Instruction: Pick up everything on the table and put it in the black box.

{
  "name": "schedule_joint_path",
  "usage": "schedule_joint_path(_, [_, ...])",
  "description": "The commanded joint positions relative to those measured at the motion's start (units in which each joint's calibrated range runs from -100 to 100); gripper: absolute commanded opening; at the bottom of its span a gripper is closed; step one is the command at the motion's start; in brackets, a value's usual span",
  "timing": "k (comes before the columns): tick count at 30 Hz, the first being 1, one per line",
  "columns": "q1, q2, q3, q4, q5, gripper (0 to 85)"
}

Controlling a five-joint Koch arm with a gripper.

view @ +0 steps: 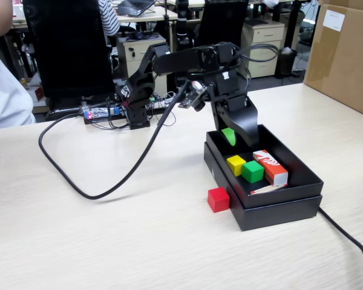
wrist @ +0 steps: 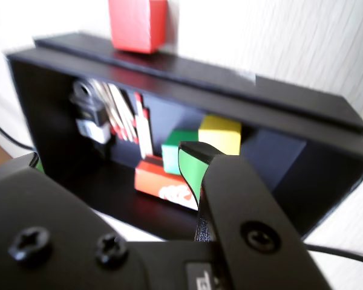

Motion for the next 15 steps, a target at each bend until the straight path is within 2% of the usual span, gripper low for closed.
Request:
schedule_joint_path(1, [-1.81,-6.68,4.74,0.14,-1.66,46.8])
schedule_joint_path(7, [-5.18,-5.53,3.93,0.14,-3.03,47.5])
schedule_joint_path(15, [-5.42,3.53,3.65,0.14,-3.17,48.4])
